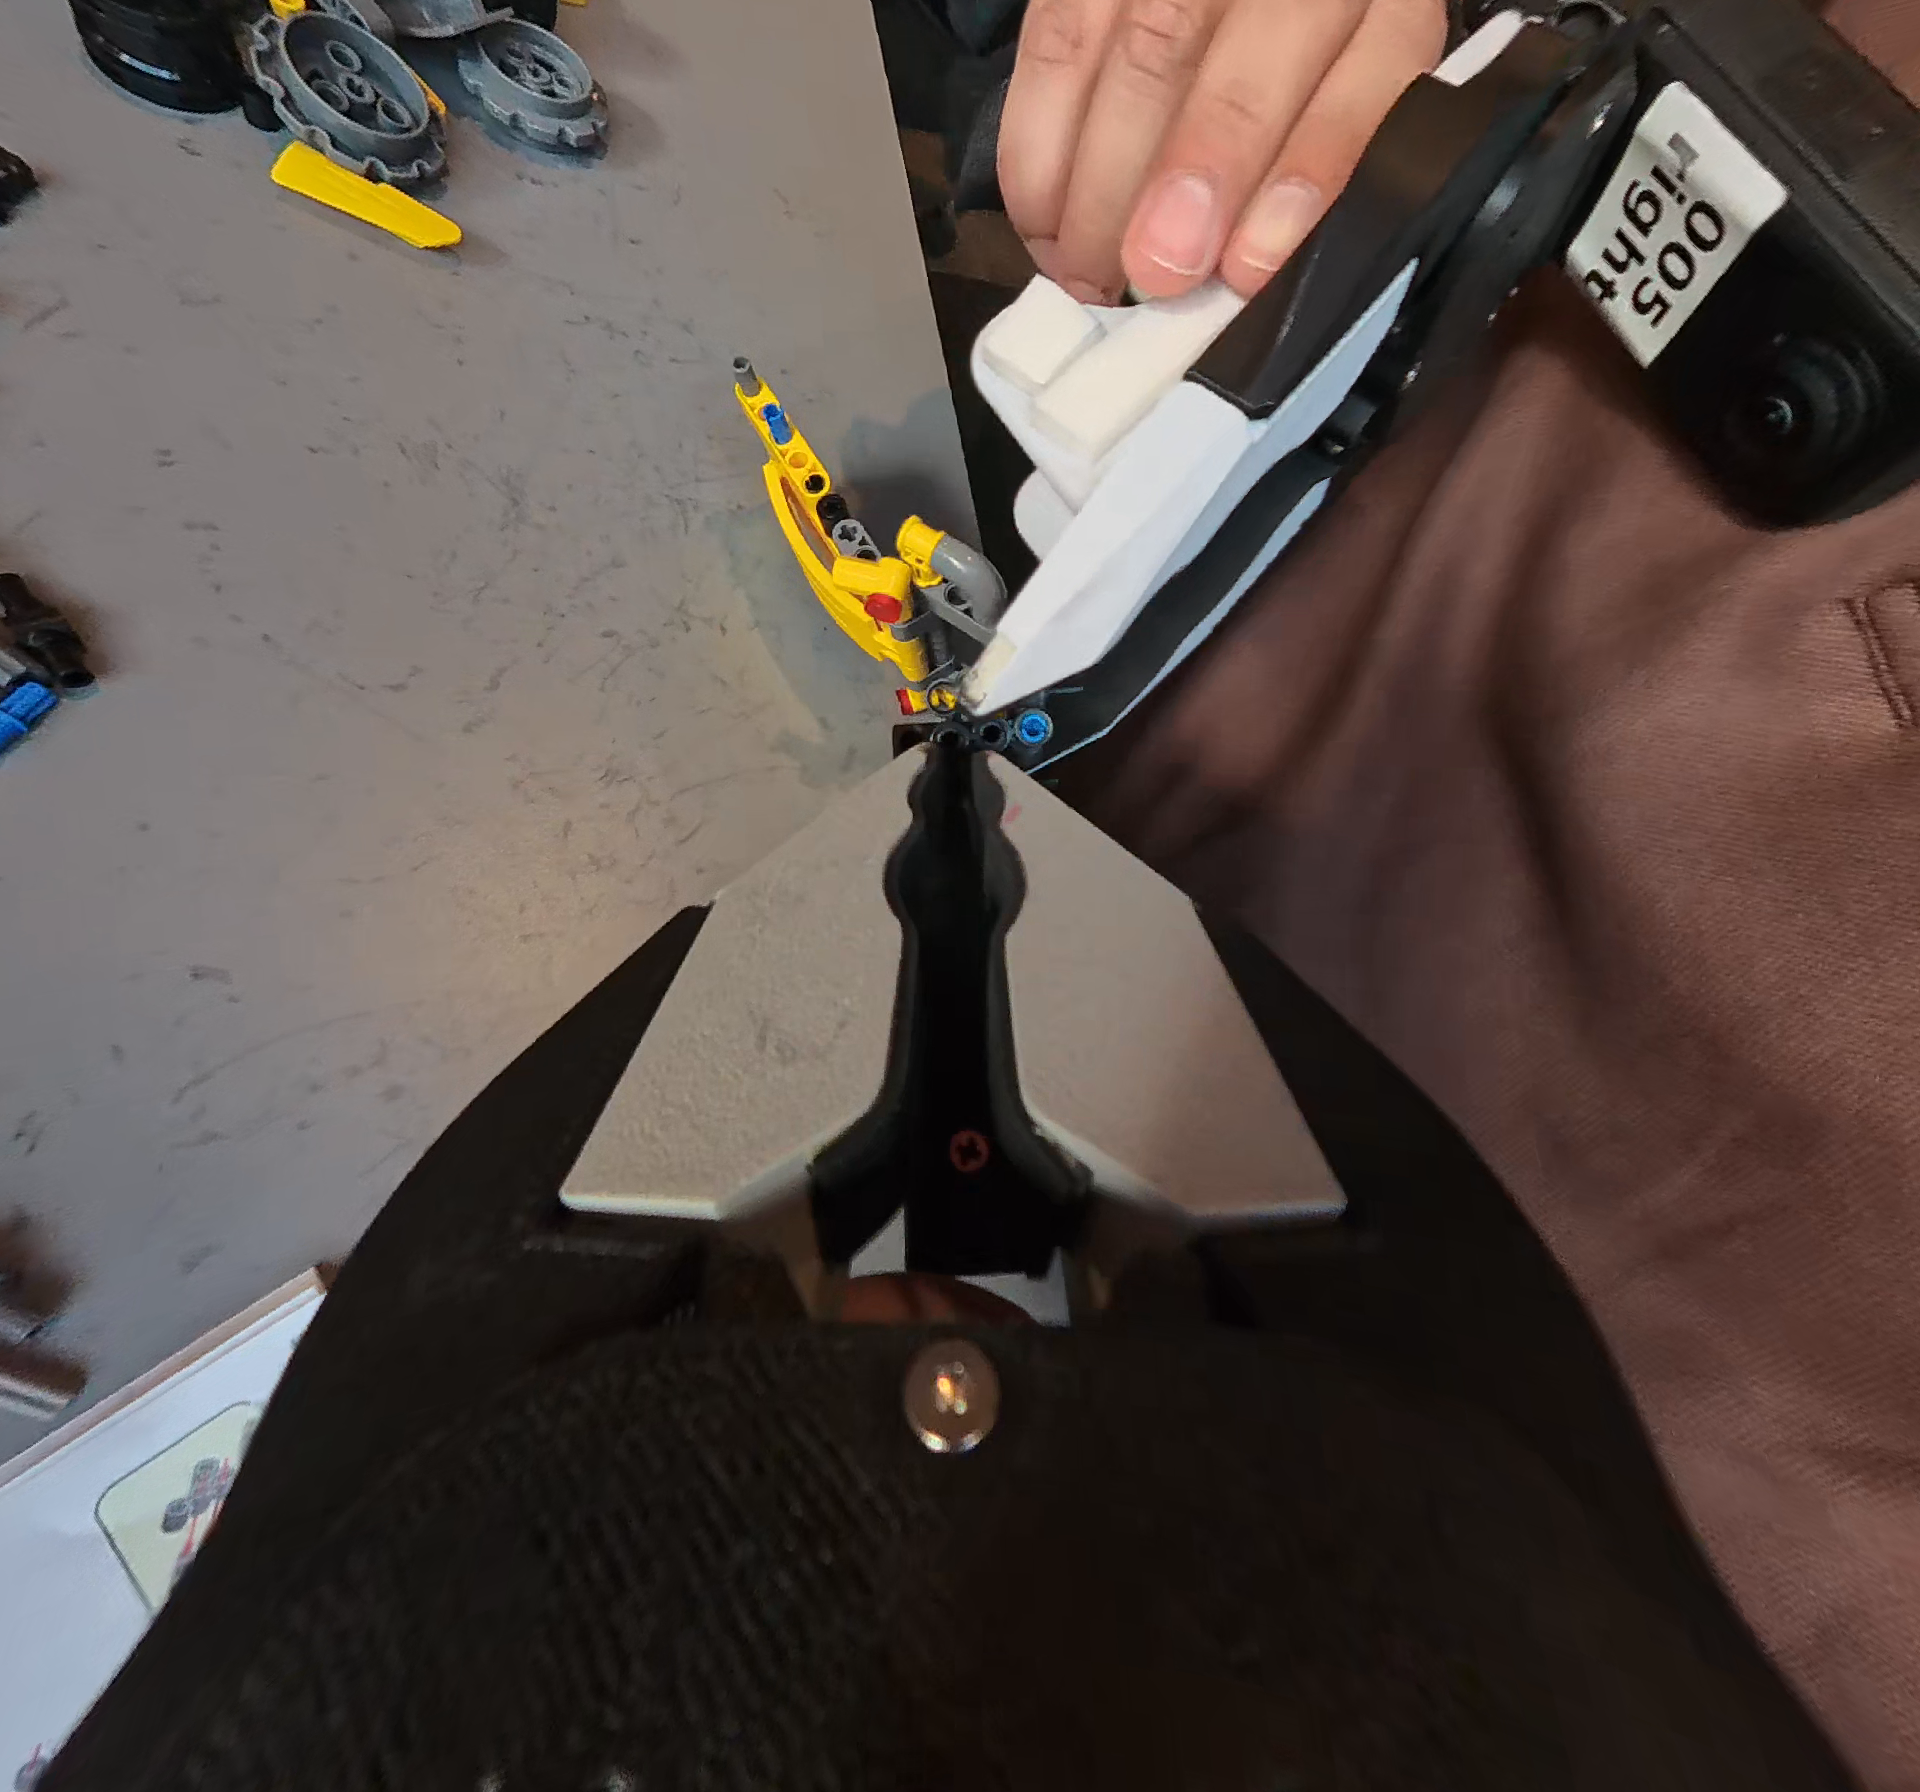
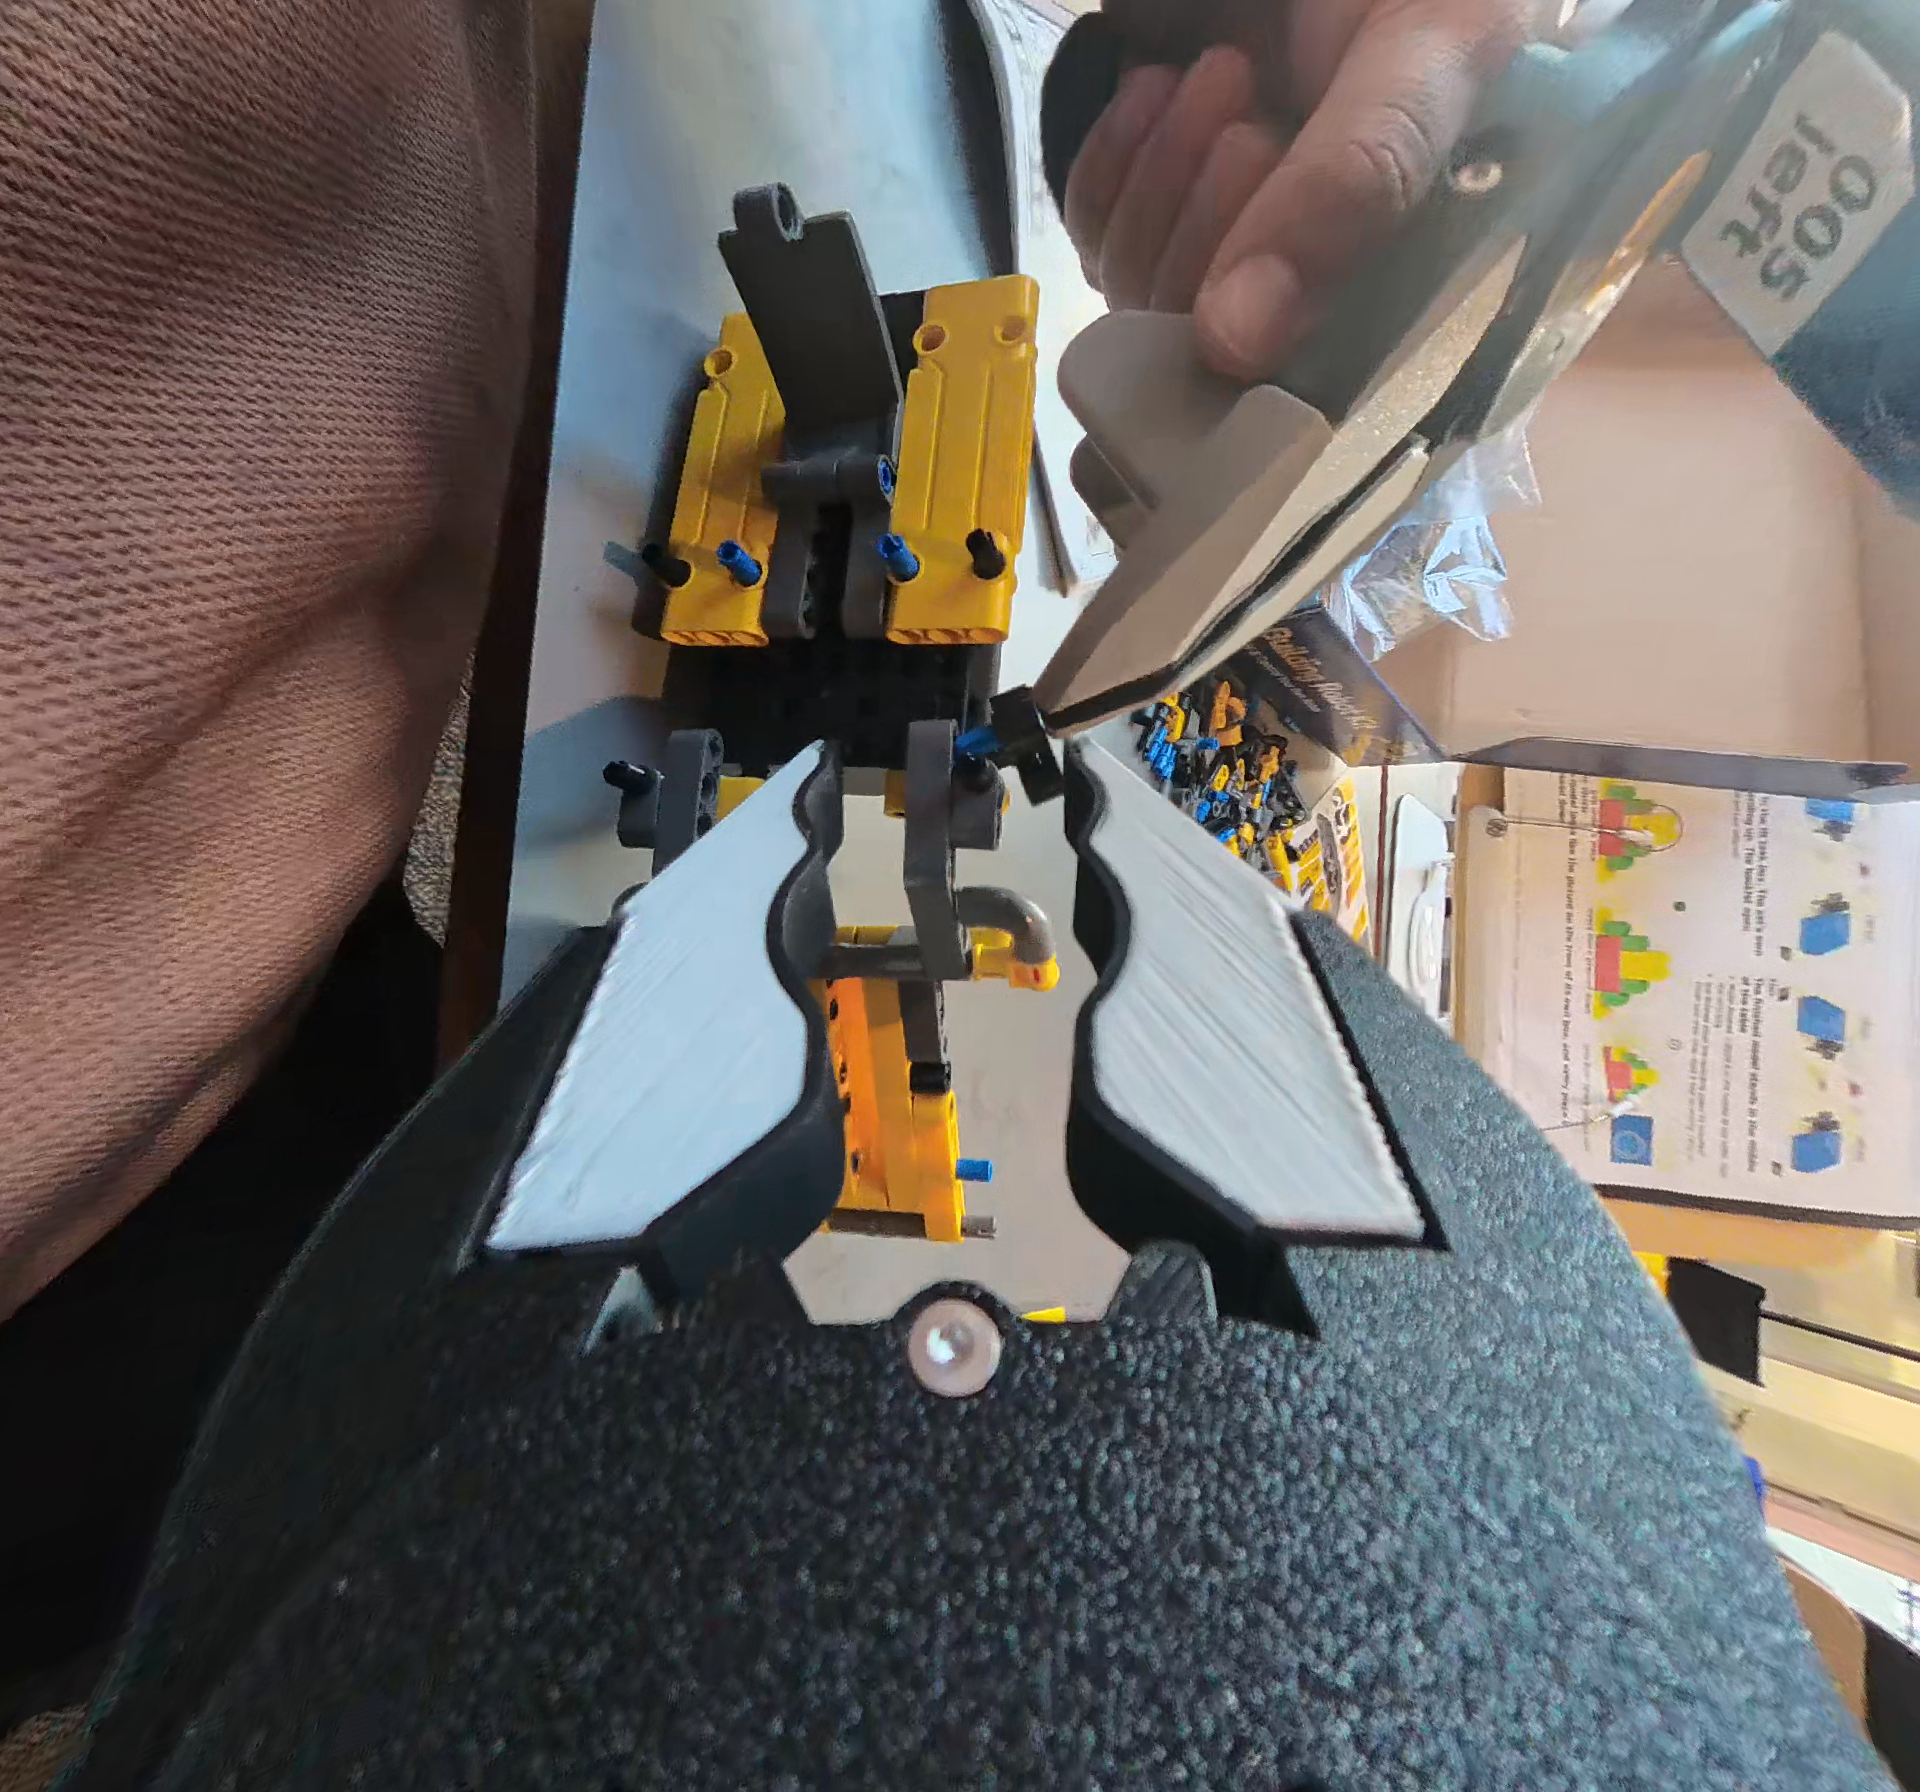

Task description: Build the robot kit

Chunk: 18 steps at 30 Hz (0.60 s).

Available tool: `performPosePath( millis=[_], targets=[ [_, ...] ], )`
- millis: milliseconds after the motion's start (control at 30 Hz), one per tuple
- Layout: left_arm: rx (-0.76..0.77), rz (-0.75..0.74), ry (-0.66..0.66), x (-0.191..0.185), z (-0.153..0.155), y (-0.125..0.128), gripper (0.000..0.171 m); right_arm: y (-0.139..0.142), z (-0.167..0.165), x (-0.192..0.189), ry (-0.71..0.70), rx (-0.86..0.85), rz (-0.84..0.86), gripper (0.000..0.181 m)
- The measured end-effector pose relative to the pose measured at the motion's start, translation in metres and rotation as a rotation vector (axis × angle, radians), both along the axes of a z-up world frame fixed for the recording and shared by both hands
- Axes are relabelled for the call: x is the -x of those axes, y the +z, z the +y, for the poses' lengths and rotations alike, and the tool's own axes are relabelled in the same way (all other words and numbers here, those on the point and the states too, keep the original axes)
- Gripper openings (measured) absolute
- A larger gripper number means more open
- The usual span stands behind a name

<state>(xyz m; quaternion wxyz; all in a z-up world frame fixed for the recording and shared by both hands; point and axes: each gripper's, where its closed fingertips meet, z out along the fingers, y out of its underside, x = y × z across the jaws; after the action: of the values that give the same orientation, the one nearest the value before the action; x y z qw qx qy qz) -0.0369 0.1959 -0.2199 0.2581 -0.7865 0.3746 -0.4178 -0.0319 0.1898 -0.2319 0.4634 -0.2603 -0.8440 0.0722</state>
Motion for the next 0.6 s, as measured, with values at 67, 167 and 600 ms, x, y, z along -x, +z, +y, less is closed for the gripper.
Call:
performPosePath(
  millis=[67, 167, 600],
  targets=[
    [0.006, 0.002, -0.011, 0.0, 0.0, 0.0, 0.001, 0.001, 0.001, -0.001, 0.007, -0.018, -0.011, 0.044],
    [0.027, 0.001, -0.03, -0.002, -0.003, 0.0, 0.001, 0.005, 0.002, -0.005, 0.034, -0.029, -0.031, 0.04],
    [0.067, 0.022, -0.043, -0.001, 0.0, -0.002, 0.001, 0.002, -0.003, -0.001, 0.105, -0.001, -0.1, 0.026]
  ],
)
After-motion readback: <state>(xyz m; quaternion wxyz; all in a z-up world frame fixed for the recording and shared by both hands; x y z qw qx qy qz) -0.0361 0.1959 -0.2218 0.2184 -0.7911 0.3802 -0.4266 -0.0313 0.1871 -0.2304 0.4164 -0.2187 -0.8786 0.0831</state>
